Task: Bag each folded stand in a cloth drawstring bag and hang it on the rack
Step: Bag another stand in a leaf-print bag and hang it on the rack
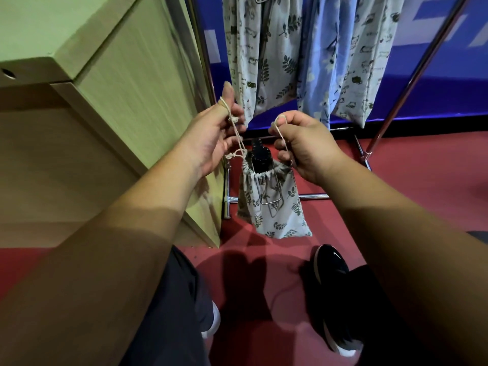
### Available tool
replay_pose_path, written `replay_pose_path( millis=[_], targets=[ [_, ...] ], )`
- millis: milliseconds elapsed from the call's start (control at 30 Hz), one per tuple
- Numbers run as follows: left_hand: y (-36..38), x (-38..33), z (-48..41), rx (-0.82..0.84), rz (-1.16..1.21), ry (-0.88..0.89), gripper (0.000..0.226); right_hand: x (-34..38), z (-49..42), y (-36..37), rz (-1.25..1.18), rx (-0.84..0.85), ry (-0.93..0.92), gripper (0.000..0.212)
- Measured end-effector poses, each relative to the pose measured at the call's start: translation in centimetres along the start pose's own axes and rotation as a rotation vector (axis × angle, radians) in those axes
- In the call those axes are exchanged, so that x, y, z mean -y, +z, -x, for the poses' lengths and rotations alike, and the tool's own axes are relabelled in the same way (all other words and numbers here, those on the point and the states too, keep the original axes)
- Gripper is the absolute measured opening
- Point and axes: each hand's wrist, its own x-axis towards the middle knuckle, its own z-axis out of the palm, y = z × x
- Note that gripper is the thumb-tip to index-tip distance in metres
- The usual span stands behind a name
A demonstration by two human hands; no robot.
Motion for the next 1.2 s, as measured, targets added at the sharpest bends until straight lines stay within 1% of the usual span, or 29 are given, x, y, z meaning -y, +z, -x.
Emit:
replay_pose_path(
  millis=[33, 67, 167, 233, 300, 367, 500, 600, 633, 700, 767, 800, 867, 933, 1000, 1067, 1100, 1167, 1200],
  targets=[
    [0.1, -0.1, 0.0, 0.009, 0.049, -0.001, 0.047, 0.1, 0.0, 0.0, 0.002, -0.016, 0.017, 0.019],
    [0.2, -0.1, 0.0, 0.015, 0.101, 0.000, 0.048, 0.1, -0.1, 0.0, 0.018, -0.031, 0.035, 0.021],
    [0.5, -0.3, 0.1, 0.004, 0.205, 0.011, 0.047, 0.6, 0.0, 0.2, 0.100, -0.069, 0.052, 0.031],
    [0.4, -0.3, 0.1, -0.008, 0.199, 0.011, 0.045, 1.1, 0.0, 0.4, 0.101, -0.106, 0.065, 0.036],
    [0.0, -0.4, 0.0, 0.006, 0.168, 0.006, 0.046, 1.5, -0.1, 0.4, 0.050, -0.126, 0.076, 0.037],
    [-0.4, -0.6, -0.1, -0.002, 0.044, 0.025, 0.047, 1.5, -0.3, 0.0, 0.073, -0.151, 0.066, 0.033],
    [-1.1, -0.9, 0.1, -0.006, -0.300, 0.089, 0.051, 0.9, -1.0, -1.5, 0.150, -0.261, 0.014, 0.029],
    [-3.0, -1.1, -0.1, -0.086, -0.647, 0.137, 0.054, 0.5, -1.5, -2.6, 0.143, -0.387, -0.003, 0.029],
    [-3.6, -1.2, -0.2, -0.114, -0.686, 0.145, 0.053, 0.5, -1.5, -2.9, 0.135, -0.437, -0.017, 0.029],
    [-4.1, -1.5, -0.2, -0.148, -0.638, 0.142, 0.052, 0.6, -1.4, -3.4, 0.142, -0.491, -0.044, 0.031],
    [-3.9, -1.8, -0.1, -0.140, -0.548, 0.106, 0.057, 1.0, -1.0, -3.0, 0.157, -0.457, -0.004, 0.039],
    [-3.7, -1.8, -0.1, -0.109, -0.466, 0.066, 0.060, 1.2, -0.9, -2.5, 0.138, -0.422, 0.041, 0.045],
    [-3.2, -1.7, -0.2, -0.011, -0.303, -0.034, 0.070, 1.8, -0.5, -1.4, 0.024, -0.324, 0.131, 0.056],
    [-2.5, -1.2, 0.0, 0.108, -0.245, -0.102, 0.079, 2.2, -0.4, -0.5, -0.074, -0.223, 0.186, 0.068],
    [-1.4, -0.8, 0.3, 0.216, -0.173, -0.116, 0.085, 2.2, -0.2, 0.0, -0.158, -0.152, 0.233, 0.074],
    [-0.5, -0.7, 0.6, 0.293, -0.162, -0.094, 0.085, 2.1, 0.0, -0.1, -0.215, -0.132, 0.283, 0.074],
    [-0.2, -0.7, 0.7, 0.334, -0.175, -0.095, 0.083, 2.1, 0.0, -0.2, -0.204, -0.127, 0.305, 0.073],
    [0.2, -0.5, 0.6, 0.384, -0.261, -0.113, 0.078, 2.0, 0.0, -0.4, -0.086, -0.128, 0.313, 0.068],
    [0.2, -0.4, 0.6, 0.372, -0.350, -0.108, 0.076, 1.8, 0.0, -0.5, 0.005, -0.144, 0.292, 0.064]
  ],
)
